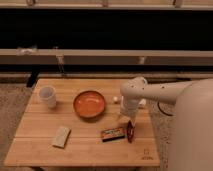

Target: Place the pepper on the white sponge

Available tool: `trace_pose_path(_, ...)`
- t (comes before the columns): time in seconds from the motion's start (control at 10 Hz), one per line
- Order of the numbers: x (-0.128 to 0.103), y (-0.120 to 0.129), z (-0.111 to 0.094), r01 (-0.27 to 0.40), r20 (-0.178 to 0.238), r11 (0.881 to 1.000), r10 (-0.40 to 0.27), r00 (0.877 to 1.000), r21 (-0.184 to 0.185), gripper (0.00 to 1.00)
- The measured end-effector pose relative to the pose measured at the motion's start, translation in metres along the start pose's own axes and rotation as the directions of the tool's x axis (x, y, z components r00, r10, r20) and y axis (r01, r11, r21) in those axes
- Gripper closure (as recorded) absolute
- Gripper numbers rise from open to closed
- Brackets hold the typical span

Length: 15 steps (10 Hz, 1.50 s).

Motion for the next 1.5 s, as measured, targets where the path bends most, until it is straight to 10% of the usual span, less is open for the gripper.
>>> trace_pose_path(0.7,0.007,-0.025,0.013,-0.049,-0.006,0.999,0.049,0.999,0.022,0.39)
trace_pose_path(1.3,0.017,-0.026,0.025,-0.052,-0.035,0.999,0.052,0.998,-0.007,0.98)
trace_pose_path(1.5,0.021,-0.017,0.019,-0.032,-0.038,0.999,0.031,0.999,-0.013,1.0)
